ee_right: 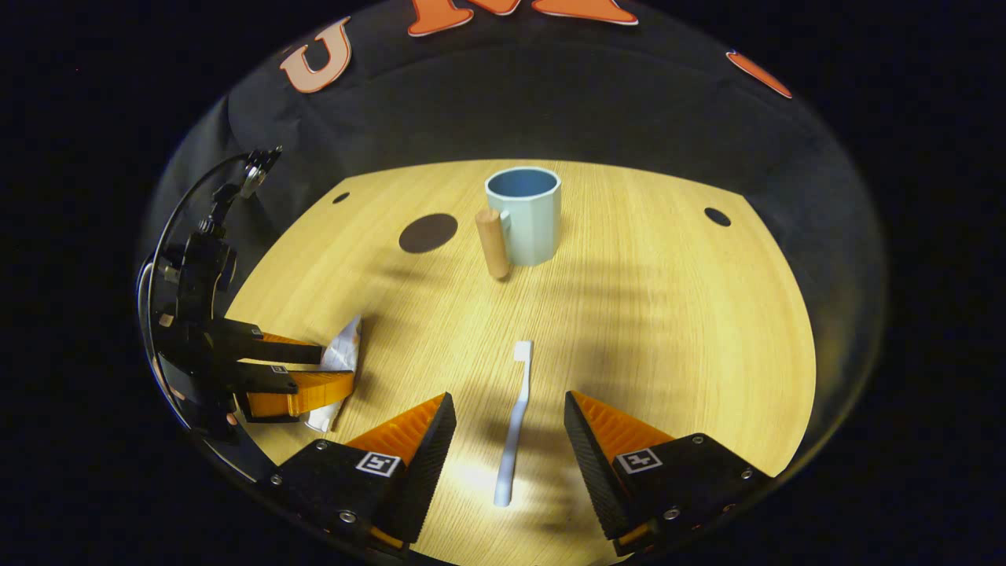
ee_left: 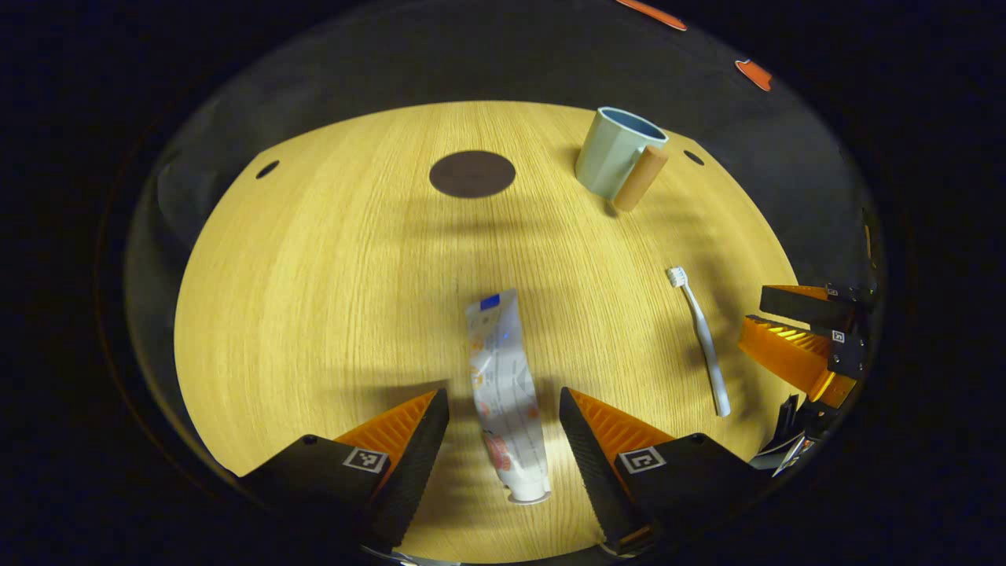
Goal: Put the toothbrush and toothpaste on the desktop into the cup, then pick up the cup and place it on the coaster on the desktop.
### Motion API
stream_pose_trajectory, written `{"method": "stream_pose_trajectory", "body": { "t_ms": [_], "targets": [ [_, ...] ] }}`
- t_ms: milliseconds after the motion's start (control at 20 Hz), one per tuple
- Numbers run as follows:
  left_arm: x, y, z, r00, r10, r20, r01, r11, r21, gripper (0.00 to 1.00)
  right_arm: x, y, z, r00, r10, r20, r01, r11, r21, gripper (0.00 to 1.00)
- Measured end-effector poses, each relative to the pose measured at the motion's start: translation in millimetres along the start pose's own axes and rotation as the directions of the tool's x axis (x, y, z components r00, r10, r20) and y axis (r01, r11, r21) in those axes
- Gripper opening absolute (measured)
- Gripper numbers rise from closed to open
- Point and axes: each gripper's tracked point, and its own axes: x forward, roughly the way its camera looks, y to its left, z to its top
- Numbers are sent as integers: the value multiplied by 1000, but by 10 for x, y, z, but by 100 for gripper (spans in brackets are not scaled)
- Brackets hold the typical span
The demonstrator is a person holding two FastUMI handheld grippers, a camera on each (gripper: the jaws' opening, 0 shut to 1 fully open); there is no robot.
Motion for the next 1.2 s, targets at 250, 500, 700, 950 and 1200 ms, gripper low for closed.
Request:
{"method": "stream_pose_trajectory", "body": {
  "t_ms": [250, 500, 700, 950, 1200],
  "targets": [
    [60, 87, 38, 997, 69, -45, -68, 997, 23, 75, -45, -3, 76, 998, 0, -68, 2, 1000, 31, 75],
    [-85, 58, 409, 998, 57, 4, -57, 998, 27, 46, 169, 15, -32, 995, -19, -101, 20, 1000, 12, 67],
    [-317, 32, 832, 999, 36, 17, -36, 999, 2, 20, 266, 41, -56, 992, -33, -125, 33, 999, -4, 59],
    [-695, 0, 1529, 1000, 11, 20, -10, 1000, -20, 20, 354, 40, -149, 983, -54, -173, 55, 998, -1, 41],
    [-1169, -30, 2484, 999, -16, 35, 17, 999, -37, 22, 402, 3, -120, 981, -68, -184, 72, 997, 16, 18]
  ]
}}
